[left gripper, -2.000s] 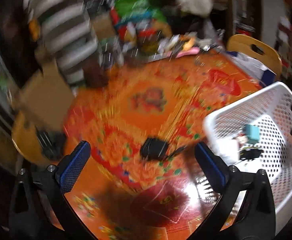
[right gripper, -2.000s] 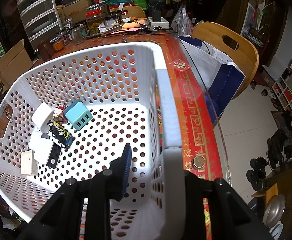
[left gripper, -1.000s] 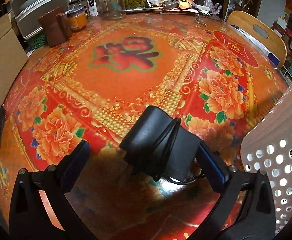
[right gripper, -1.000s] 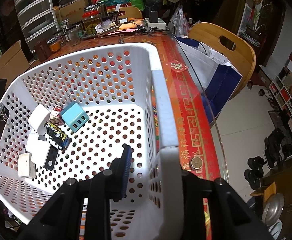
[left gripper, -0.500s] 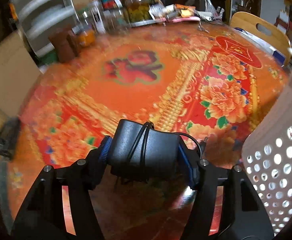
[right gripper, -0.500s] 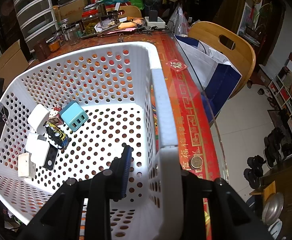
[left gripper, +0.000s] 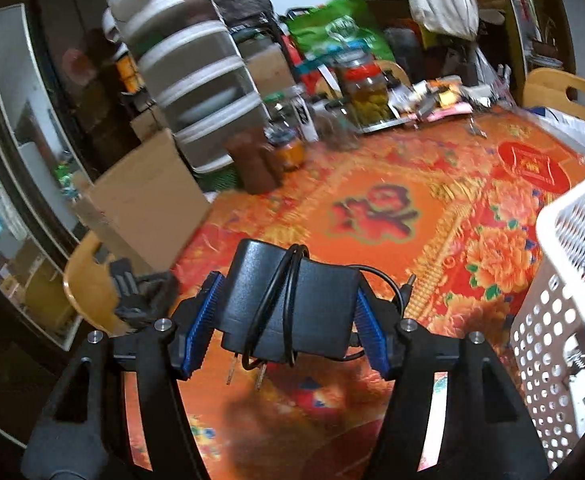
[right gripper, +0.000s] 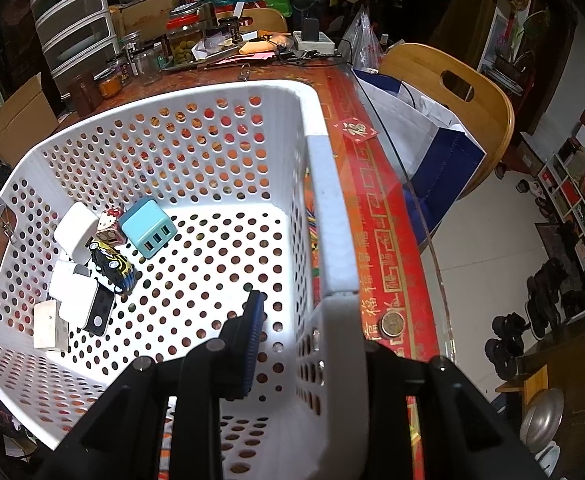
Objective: Organize rigid objects
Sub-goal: 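Carry the black adapter into the basket and open the left gripper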
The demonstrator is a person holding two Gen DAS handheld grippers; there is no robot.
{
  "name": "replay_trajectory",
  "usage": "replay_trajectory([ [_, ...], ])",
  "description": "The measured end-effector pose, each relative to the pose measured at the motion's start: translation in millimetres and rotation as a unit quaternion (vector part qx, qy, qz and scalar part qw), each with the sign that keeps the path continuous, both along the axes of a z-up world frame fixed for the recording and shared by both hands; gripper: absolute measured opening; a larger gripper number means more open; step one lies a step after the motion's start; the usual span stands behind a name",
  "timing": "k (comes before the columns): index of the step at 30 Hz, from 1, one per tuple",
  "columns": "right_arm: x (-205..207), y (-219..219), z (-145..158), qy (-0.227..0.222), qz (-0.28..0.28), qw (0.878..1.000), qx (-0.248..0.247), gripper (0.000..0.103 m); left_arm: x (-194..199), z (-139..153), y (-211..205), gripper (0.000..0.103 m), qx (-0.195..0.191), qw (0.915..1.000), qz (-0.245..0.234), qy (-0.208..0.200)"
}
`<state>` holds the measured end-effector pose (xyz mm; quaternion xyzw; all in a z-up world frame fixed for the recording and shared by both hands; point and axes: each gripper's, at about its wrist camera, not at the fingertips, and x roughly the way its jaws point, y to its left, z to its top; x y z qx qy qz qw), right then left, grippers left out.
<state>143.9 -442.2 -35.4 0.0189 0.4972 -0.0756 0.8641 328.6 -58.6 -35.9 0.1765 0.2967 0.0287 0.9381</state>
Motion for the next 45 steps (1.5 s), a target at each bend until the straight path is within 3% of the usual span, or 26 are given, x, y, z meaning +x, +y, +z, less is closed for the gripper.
replay_trajectory([
  [9, -1, 0, 1, -0.005, 0.006, 1.000, 0.006, 0.028, -30, 53, -12, 0.060, 0.002, 0.9998, -0.005, -0.019],
  [19, -2, -2, 2, -0.014, 0.014, 1.000, 0.014, 0.028, -68, 75, -99, 0.061, 0.026, 0.9967, -0.076, -0.011],
  [22, -2, -2, 2, -0.017, 0.015, 1.000, 0.017, 0.028, -74, 70, -130, 0.061, 0.046, 0.9943, -0.096, 0.000],
  [28, -2, -3, 3, -0.019, 0.015, 1.000, 0.020, 0.028, -80, 44, -196, 0.061, 0.083, 0.9818, -0.153, 0.076],
  [34, -3, -3, 3, -0.021, 0.016, 0.999, 0.022, 0.028, -74, 1, -250, 0.061, 0.127, 0.9537, -0.196, 0.190],
  [38, -4, -3, 3, -0.022, 0.018, 0.999, 0.026, 0.028, -69, -16, -262, 0.061, 0.156, 0.9491, -0.181, 0.205],
  [45, -3, -3, 3, -0.024, 0.019, 0.999, 0.028, 0.028, -64, -25, -271, 0.064, 0.166, 0.9437, -0.184, 0.219],
])
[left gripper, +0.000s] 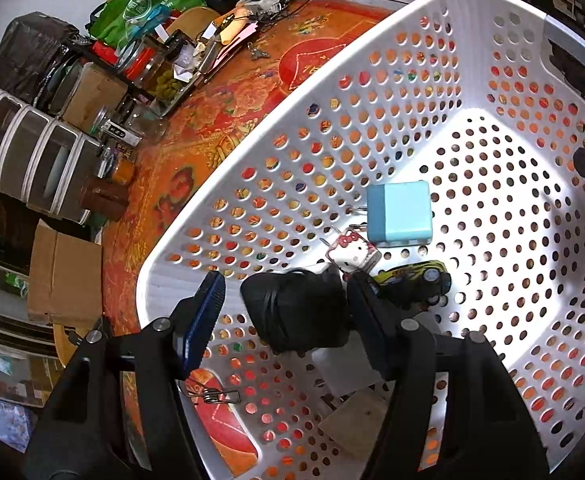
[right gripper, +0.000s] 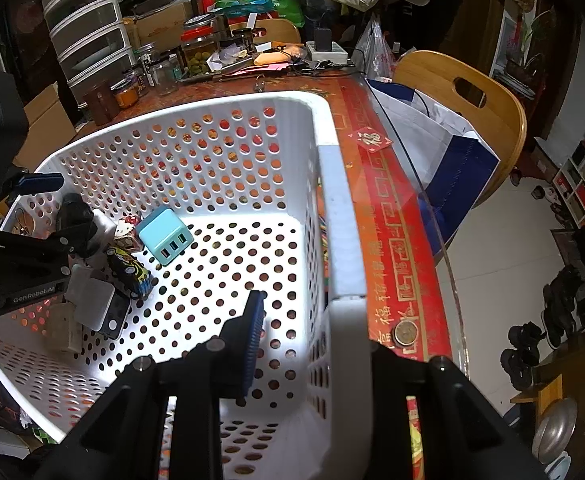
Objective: Organize rigid objects
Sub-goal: 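Carry the black adapter into the basket and open the left gripper, then set the basket down on the table with the right tool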
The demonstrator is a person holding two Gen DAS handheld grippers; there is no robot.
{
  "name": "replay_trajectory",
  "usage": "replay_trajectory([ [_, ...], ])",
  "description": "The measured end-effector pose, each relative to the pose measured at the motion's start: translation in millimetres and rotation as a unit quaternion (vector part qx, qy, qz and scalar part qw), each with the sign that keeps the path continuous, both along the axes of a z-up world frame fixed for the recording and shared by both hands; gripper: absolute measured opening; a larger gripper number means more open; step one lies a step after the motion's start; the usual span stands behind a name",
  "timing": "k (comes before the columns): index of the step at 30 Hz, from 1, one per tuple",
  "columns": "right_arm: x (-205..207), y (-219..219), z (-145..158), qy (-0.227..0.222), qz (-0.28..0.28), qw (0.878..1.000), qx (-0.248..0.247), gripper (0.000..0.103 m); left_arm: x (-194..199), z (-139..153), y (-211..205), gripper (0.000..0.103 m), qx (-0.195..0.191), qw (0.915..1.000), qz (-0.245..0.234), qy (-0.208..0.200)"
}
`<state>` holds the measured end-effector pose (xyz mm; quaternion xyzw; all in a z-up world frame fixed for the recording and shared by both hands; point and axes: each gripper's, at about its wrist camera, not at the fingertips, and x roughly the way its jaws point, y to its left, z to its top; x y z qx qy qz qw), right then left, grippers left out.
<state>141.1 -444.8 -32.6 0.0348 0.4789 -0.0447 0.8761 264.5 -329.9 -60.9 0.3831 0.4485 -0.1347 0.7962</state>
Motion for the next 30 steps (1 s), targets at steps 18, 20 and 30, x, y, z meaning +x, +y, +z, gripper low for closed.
replay_trajectory([
  [18, -83, 12, 53, -0.177, -0.083, 0.980, 0.040, 0.103, -52, 100, 131, 0.103, -0.271, 0.9579, 0.001, -0.094],
  [20, -101, 26, 62, -0.203, -0.101, 0.974, 0.027, 0.103, -72, 110, 162, 0.103, -0.313, 0.9444, 0.007, -0.102],
  [30, -216, 158, 113, -0.289, -0.042, 0.956, -0.008, 0.103, -234, 136, 271, 0.103, -0.338, 0.9111, 0.077, -0.224],
])
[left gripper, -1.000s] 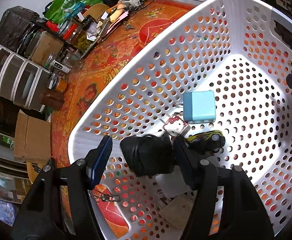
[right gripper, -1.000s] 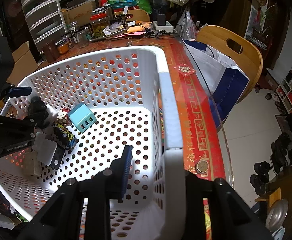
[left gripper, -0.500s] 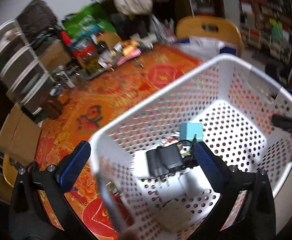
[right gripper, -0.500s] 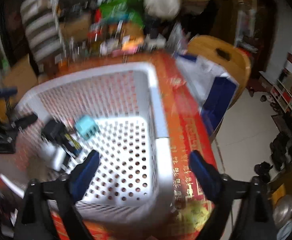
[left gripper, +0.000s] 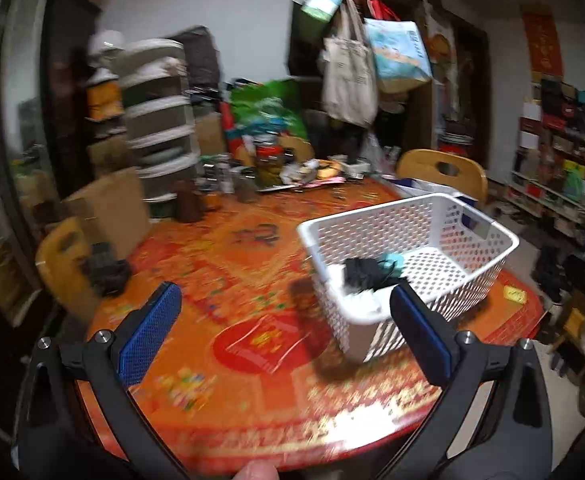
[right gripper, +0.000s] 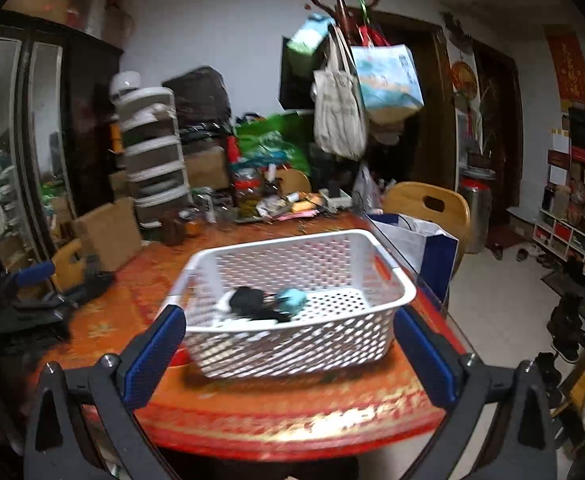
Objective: Organize rigid objects
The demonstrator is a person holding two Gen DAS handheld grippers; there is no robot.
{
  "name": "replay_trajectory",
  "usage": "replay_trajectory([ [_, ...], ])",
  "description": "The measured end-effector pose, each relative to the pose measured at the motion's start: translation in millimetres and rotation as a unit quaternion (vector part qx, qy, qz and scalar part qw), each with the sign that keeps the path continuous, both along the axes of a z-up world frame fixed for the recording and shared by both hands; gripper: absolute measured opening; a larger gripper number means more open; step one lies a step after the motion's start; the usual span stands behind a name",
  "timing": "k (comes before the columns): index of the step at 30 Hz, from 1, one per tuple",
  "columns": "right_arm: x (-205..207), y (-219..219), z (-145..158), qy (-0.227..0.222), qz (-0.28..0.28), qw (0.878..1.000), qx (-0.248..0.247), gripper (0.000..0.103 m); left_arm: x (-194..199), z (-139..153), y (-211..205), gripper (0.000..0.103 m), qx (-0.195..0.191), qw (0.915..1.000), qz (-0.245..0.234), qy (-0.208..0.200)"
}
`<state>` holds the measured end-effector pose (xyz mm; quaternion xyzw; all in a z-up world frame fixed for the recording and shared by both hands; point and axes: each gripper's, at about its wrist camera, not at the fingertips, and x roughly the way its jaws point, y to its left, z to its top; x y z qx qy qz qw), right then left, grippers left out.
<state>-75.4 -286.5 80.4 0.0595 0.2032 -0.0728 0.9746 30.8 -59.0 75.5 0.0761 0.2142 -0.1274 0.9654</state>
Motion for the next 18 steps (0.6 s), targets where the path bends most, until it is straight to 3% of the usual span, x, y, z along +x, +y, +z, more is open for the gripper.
replay_trajectory([
  [3, -25, 23, 5, -0.007, 0.017, 1.000, -0.016, 0.103, -39, 1, 9, 0.103, -0.014, 0.9995, -0.028, -0.010],
  [6, -31, 26, 3, 0.007, 0.012, 0.999, -0.029, 0.103, -51, 2, 8, 0.103, -0.032, 0.9983, -0.049, -0.001],
  [18, -16, 2, -24, 0.055, 0.003, 0.998, -0.003, 0.103, -26, -24, -43, 0.103, -0.009, 0.9969, -0.069, 0.037],
])
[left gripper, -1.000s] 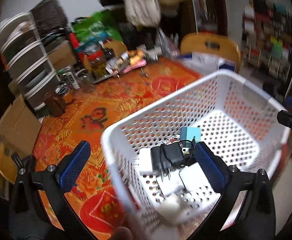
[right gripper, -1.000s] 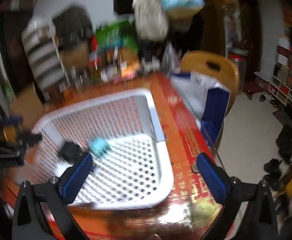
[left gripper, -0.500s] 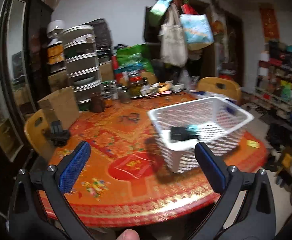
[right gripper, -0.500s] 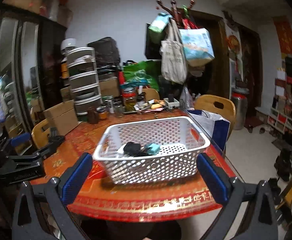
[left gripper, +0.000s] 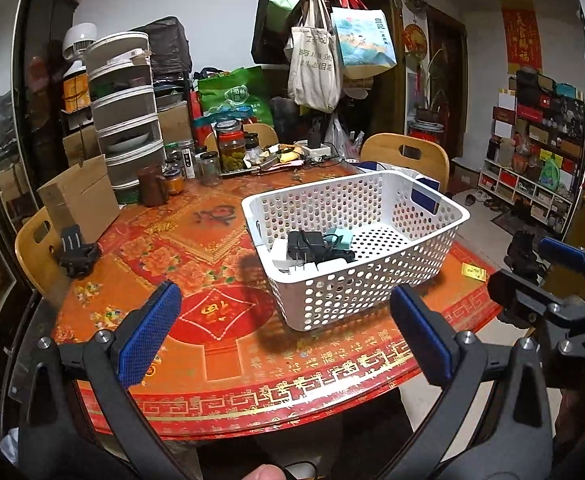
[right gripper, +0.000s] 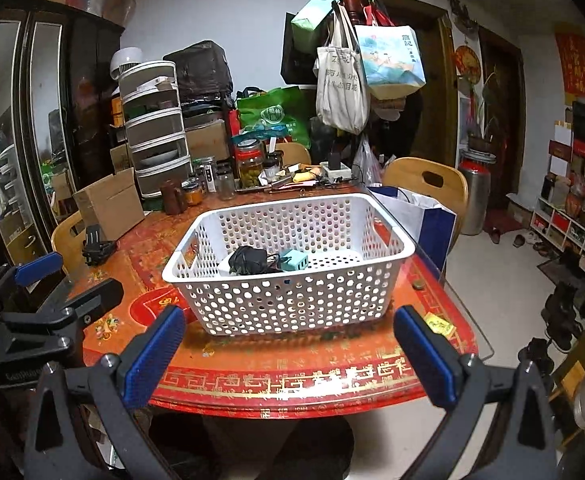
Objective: Organize rigid objects
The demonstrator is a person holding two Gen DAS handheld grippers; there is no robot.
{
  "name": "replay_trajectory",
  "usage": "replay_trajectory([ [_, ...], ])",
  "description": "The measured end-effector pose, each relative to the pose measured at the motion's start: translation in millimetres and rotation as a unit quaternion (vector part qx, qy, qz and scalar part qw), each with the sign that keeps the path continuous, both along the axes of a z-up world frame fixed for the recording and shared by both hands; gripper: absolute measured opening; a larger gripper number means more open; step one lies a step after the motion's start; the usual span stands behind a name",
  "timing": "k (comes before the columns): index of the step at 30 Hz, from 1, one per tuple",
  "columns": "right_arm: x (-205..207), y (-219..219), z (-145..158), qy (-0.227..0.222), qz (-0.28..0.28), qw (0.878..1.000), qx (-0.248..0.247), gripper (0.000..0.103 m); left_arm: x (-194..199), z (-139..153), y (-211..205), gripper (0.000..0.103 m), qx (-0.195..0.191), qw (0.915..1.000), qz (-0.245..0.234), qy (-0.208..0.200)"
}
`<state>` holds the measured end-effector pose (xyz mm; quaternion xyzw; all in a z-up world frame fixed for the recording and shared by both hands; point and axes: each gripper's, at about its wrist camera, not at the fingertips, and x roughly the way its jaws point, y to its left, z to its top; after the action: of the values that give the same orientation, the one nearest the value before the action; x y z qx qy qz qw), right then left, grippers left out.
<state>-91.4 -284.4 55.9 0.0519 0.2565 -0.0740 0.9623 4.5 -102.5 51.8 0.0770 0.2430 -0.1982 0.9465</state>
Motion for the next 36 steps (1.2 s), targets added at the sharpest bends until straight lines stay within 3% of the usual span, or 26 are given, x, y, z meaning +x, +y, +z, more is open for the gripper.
replay_trajectory([
  [36, -0.1, 8.0, 2.4, 0.004, 0.014, 1.000, -0.010, 0.103, 1.8, -4.7, -2.3, 0.103, -0.003, 1.0000, 0.002, 0.008],
])
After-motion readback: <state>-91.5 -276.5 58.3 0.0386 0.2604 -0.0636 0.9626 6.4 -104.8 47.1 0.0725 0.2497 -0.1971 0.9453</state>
